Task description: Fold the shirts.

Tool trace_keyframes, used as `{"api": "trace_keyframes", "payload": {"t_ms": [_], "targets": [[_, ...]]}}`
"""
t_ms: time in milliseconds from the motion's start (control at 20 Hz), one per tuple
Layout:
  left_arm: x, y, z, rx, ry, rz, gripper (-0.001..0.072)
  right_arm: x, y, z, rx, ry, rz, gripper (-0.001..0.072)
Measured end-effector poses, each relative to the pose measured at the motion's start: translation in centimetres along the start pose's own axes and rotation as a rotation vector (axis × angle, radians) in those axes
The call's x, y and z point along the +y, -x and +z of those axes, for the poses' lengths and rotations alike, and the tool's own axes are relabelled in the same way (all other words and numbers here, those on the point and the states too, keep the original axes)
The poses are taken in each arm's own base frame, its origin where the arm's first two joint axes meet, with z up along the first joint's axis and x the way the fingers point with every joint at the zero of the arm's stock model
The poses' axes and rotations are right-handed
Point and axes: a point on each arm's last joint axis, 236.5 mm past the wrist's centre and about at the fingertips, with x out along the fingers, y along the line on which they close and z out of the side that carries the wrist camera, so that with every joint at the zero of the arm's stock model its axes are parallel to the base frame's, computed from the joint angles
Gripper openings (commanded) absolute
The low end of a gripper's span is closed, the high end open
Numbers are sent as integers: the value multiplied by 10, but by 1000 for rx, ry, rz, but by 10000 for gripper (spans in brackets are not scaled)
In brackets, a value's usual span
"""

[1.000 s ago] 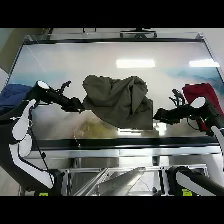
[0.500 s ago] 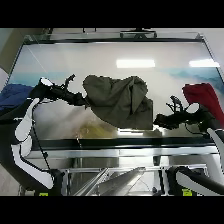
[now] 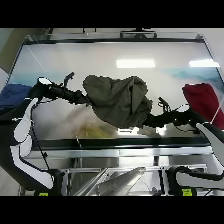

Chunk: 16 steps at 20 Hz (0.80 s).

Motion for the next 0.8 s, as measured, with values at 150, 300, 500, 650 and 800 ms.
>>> {"api": "trace_keyframes", "payload": {"t_ms": [150,300,500,650,800], "targets": [[-36,30,15,-73,-75,-12,21,45,26,30,-82,105,104,18],[-101,84,31,-193,-208,-12,22,120,109,70,-281,276,205,16],[-234,181,23,-414,-482,23,25,234,279,74,-704,600,217,16],[-340,255,-19,-622,-731,94,26,308,400,21,-1050,827,117,16],[-414,311,-71,-828,-924,212,26,357,474,-44,-1340,983,-48,16]]}}
